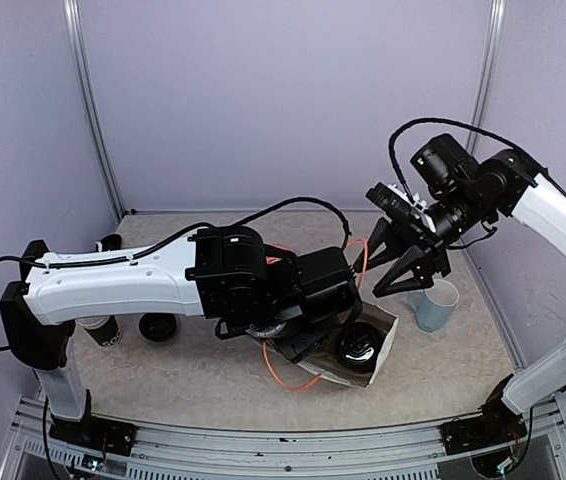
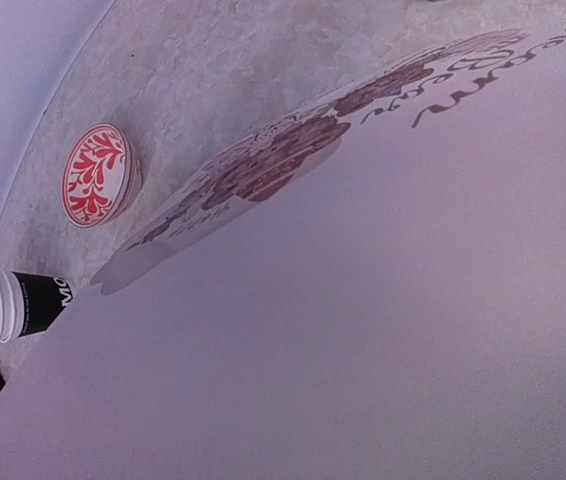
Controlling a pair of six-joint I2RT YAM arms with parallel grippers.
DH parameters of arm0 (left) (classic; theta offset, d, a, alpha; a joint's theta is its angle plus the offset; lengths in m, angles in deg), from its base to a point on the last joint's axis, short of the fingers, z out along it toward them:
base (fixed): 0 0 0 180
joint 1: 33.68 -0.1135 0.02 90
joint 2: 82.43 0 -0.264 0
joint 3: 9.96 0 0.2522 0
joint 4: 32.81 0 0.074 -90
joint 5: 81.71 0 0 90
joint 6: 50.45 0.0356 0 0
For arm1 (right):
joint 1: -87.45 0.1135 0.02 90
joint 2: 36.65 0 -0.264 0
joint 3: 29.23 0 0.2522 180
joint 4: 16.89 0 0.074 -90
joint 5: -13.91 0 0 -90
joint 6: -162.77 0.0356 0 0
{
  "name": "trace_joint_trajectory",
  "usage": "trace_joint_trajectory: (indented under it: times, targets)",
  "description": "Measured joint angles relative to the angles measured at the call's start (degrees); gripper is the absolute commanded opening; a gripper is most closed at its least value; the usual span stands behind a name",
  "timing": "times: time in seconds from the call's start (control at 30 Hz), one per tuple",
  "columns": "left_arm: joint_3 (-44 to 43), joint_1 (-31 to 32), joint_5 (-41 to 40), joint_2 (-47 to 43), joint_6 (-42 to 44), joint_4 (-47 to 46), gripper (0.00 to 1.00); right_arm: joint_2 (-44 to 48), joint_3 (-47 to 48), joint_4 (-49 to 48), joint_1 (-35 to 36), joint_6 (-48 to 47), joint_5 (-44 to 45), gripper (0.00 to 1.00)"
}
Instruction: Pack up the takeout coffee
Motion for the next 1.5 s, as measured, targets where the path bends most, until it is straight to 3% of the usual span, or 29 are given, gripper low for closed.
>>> trace_joint_trajectory:
  times: [0.17, 0.37, 0.63, 0.73, 0.9, 1.23, 1.5]
  targets:
    - [-0.13, -0.02, 0.26, 0.68, -1.68, 1.16, 0.50, -1.99, 0.44, 0.17, 3.72, 0.63, -0.44, 0.57]
    - [-0.98, -0.02, 0.28, 0.68, -2.75, 1.90, 0.50, -3.13, 2.10, 0.20, 4.37, 1.40, -3.82, 0.50]
    - [-0.98, -0.02, 0.15, 0.68, -4.09, 2.19, 0.50, -4.09, 3.58, 1.44, 4.42, 0.46, -8.81, 0.06]
    - [-0.50, 0.00, -0.15, 0.48, -4.31, 2.01, 0.49, -4.22, 3.67, 1.95, 4.44, 0.59, -8.94, 0.00]
    - [4.94, 0.81, -1.57, -3.21, -3.50, 0.37, 0.49, -4.94, 3.67, 2.32, 4.35, 0.52, -8.87, 0.00]
    - [19.58, 3.96, -3.34, -18.64, 4.96, -12.20, 0.49, -6.19, 5.97, 2.75, 3.06, 0.50, -8.17, 0.00]
    - [25.38, 6.01, -4.61, -21.75, 15.39, -19.45, 0.49, -7.48, 7.17, 2.99, 2.64, 0.50, -7.13, 0.00]
